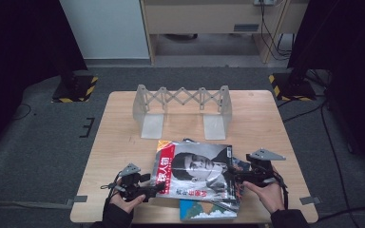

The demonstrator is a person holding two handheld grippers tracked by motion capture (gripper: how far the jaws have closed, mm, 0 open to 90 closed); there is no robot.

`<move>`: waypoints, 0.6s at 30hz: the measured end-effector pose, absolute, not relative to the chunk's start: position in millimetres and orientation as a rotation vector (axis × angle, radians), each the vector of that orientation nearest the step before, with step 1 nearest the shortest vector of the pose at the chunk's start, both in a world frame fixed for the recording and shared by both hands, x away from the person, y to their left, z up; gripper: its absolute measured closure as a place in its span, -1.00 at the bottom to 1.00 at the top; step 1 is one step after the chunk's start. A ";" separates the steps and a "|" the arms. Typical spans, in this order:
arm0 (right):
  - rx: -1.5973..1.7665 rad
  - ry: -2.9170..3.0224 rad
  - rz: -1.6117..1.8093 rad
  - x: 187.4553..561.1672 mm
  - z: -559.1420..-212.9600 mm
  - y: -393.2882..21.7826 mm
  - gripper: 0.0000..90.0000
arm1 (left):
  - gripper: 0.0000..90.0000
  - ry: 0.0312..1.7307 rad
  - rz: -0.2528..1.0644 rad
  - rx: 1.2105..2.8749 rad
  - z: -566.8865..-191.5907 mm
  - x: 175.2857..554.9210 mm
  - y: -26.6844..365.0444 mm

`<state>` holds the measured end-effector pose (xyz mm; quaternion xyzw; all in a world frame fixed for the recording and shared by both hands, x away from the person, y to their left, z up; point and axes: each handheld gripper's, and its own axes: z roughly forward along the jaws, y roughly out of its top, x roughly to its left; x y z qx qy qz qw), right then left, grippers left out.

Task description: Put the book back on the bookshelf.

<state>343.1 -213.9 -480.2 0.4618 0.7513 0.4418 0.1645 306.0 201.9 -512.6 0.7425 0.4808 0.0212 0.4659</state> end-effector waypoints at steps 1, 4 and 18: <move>1.315 2.144 1.262 343.5 -481.0 -212.7 -0.79 | -0.67 1.174 0.035 1.823 -513.5 306.5 200.3; 1.308 2.157 1.256 343.7 -482.1 -212.4 -0.79 | -0.68 1.157 -0.009 1.827 -515.4 307.2 196.4; 1.324 2.203 1.229 346.2 -491.9 -208.3 -0.79 | -0.11 1.144 -0.168 1.720 -505.4 306.8 206.0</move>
